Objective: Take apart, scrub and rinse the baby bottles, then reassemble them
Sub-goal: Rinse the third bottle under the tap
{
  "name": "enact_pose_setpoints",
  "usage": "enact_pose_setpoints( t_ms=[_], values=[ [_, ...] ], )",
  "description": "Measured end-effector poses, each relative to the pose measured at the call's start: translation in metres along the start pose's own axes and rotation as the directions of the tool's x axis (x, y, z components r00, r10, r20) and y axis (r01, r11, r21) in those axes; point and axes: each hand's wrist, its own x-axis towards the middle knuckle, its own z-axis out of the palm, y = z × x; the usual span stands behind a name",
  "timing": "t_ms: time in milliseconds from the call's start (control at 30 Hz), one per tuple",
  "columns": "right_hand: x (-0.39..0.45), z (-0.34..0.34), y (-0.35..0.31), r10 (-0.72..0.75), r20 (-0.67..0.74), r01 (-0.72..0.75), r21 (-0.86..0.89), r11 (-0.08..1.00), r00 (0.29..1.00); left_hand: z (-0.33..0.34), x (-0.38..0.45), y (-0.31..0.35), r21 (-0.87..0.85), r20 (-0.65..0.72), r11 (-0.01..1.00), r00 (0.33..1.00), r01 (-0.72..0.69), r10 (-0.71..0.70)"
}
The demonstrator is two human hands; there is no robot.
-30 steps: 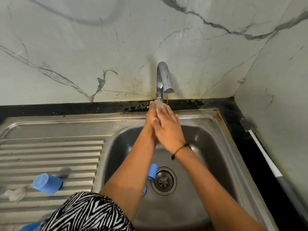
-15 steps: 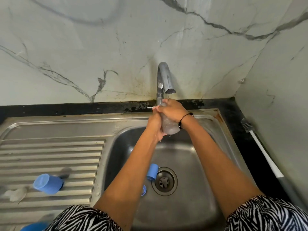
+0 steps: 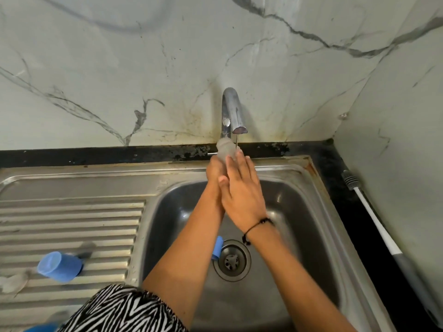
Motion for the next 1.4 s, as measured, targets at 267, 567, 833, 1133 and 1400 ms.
enact_pose_setpoints(
  t_ms=[267, 567, 833, 1133, 1400],
  values=[
    [0.021, -0.007, 0.009, 0.062, -0.092, -0.017, 0.429, 0.903, 0.994, 0.014, 0.004, -0.005, -0.246, 0.231, 0.968, 0.973, 0.055, 0.004],
    [0.069, -0.022, 0.012, 0.197, 0.199, -0.28, 0.635, 0.72, 0.96, 0.004, 0.003, 0.004, -0.292, 0.112, 0.95, 0.99, 0.111, -0.081],
    [0.056, 0.003, 0.023, 0.52, 0.326, -0.264, 0.945, -0.193, 0.789, 0.028, 0.0, -0.001, -0.138, -0.12, 0.986, 0.99, -0.096, 0.079],
    [0.044, 0.012, 0.03, 0.405, 0.582, -0.377, 0.792, -0.481, 0.705, 0.014, 0.005, -0.015, 0.634, 0.16, 0.604, 0.846, -0.483, 0.509],
    [0.021, 0.011, 0.034, 0.525, 0.484, -0.598, 0.799, 0.06, 0.7, -0.002, 0.003, -0.007, 0.732, 0.278, 0.468, 0.844, -0.496, 0.458]
  ],
)
